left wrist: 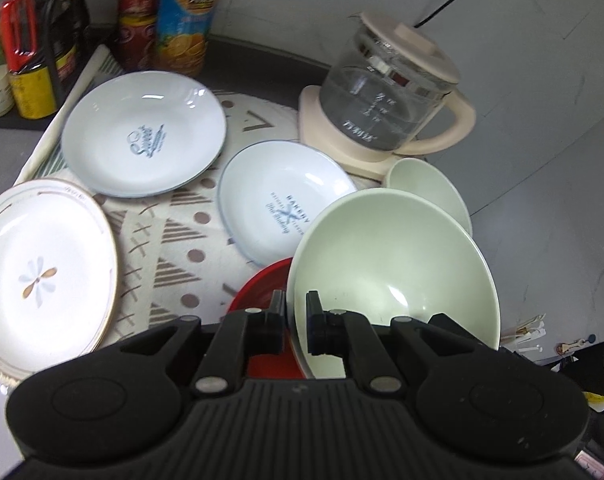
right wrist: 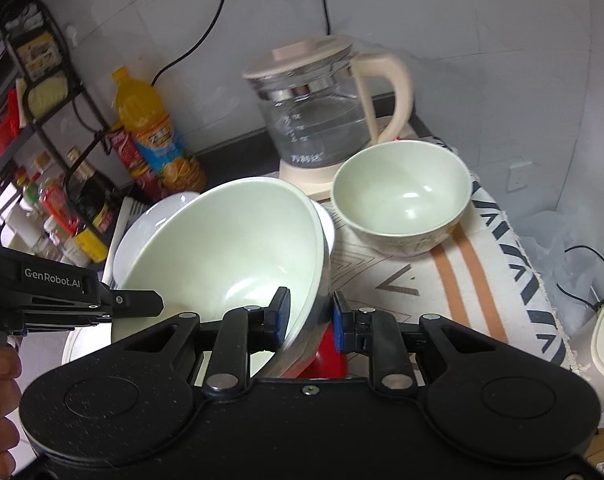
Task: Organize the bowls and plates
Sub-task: 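Lift the large green bowl with the right gripper over the red bowl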
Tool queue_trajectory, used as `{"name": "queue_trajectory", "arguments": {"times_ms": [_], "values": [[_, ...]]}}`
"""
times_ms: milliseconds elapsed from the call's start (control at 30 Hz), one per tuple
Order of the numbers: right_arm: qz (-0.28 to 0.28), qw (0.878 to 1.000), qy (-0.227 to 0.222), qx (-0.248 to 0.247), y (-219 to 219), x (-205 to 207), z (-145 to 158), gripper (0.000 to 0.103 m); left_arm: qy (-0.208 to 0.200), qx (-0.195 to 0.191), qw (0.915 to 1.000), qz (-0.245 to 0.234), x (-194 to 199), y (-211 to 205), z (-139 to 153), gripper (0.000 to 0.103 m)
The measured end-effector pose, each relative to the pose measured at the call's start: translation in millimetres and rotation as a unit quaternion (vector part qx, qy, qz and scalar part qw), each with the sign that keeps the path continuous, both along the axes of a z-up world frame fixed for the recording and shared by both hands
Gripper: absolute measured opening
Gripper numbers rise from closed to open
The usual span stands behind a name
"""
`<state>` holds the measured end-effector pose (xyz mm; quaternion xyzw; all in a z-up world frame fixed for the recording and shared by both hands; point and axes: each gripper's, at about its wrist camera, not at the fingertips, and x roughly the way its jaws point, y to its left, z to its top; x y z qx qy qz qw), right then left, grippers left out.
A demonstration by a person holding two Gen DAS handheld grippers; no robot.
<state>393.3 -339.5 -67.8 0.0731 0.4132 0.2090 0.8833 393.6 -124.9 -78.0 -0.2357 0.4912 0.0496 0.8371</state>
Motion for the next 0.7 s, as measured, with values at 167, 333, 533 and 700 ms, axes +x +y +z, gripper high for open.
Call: {"name": "queue_trajectory", "arguments": {"times_ms": [167,333,533,700], "values": [[0.015,1.0,0.011,-0.01,9,0,-8,0.023,0.021,-0.002,0.9998,0.004,-5,3,-9,0.007],[0.017,1.0,0.017,-0.018,15,-2,-14,0.025,0.037,-0.003,0.9993,0.008,-6,5,-20,0.007],[0.013,0.999,0.025,-0.025,17,-2,-26,0.023,0.053,-0.01,0.9985,0.007,-6,4,-30,0.007],[-0.008,0.999,0.025,-0.028,16,1,-37,0.018,0.064,-0.008,0.9979,0.003,-3,1,-37,0.007]]}}
